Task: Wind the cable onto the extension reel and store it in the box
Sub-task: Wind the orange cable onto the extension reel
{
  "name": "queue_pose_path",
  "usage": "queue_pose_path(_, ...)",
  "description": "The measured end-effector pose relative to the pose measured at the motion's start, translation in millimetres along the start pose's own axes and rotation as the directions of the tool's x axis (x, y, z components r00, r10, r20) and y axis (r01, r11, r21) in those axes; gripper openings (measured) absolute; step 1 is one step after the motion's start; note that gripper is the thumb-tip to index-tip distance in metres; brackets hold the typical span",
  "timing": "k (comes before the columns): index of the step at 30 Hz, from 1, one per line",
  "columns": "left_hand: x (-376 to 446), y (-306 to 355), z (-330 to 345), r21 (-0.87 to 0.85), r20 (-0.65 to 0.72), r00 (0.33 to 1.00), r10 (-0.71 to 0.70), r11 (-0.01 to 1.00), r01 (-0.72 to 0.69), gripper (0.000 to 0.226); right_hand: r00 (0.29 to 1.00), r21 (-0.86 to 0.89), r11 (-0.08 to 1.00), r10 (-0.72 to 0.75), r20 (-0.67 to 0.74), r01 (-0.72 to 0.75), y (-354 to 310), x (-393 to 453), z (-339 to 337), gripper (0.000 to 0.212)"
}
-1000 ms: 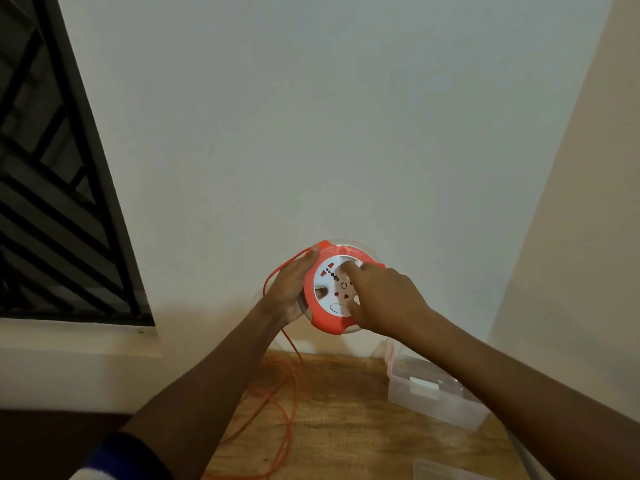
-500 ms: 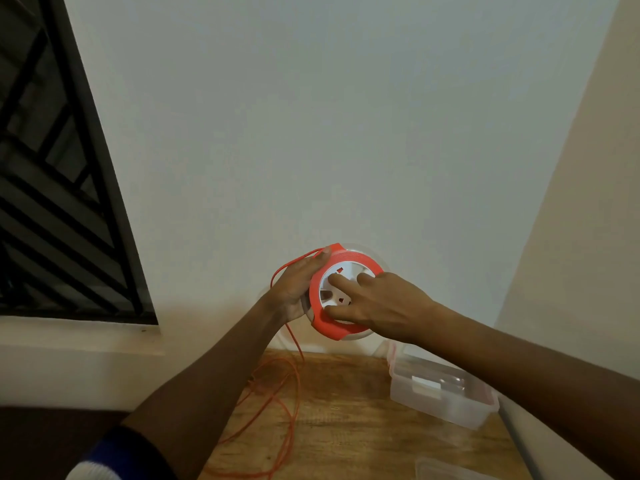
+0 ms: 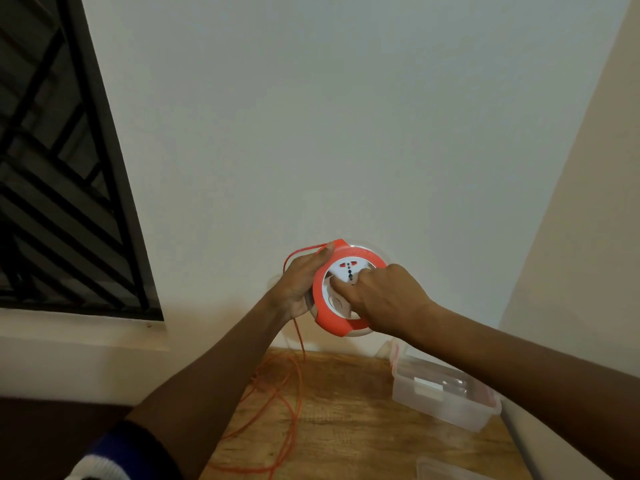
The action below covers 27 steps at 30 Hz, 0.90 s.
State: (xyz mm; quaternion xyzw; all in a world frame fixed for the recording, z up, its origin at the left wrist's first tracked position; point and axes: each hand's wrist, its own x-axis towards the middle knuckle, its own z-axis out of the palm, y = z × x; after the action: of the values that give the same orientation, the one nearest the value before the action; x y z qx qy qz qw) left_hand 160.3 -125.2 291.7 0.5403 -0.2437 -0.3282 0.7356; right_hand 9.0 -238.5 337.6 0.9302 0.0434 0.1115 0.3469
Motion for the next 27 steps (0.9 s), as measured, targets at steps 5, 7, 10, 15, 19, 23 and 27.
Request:
queue_pose_path(5,1.9,1.5,12.3,0.044,-0.082,0.994,0.077,0.996,-0.074,0.06,0.955,0.241,0.928,0.296,-0.018,-0.284,-5.5,8.9,8.7,0.075)
queue_pose_path(7,2.7,1.9,13.3,0.056,-0.099,0.99,0.103,0.994,-0.098,0.062,0.942,0.272,0.909,0.334,-0.022,-0.316,-6.2,10.2,12.5,0.075)
queue_pose_path(10,3.3,-1.2,17.9,0.055,-0.129,0.983,0.129,0.991,-0.123,0.065,0.892,0.4,0.819,0.452,-0.007,-0.412,-5.4,10.6,14.2,0.074)
queue_pose_path(15,2.4,-10.4,11.7,0.024,-0.164,0.978,0.13,0.992,-0.128,0.058,0.787,0.891,0.1,0.519,0.333,-0.443,1.3,5.1,7.0,0.056)
queue_pose_path(19,0.1,-13.7,-5.5,-0.057,-0.157,0.984,0.086,0.994,-0.095,0.05,0.932,0.775,0.56,0.349,0.099,-0.292,0.8,-13.6,10.4,0.055)
queue_pose_path(23,-2.0,-13.3,-6.5,-0.023,-0.132,0.99,0.057,0.998,-0.06,0.051,0.991,0.32,0.947,0.047,-0.123,-0.006,6.1,-15.0,15.4,0.059)
queue_pose_path(27,-5.4,-11.1,-1.7,0.005,-0.087,0.995,0.043,0.999,-0.043,0.064,0.992,0.166,0.98,-0.094,-0.079,0.106,5.8,-11.8,10.1,0.066)
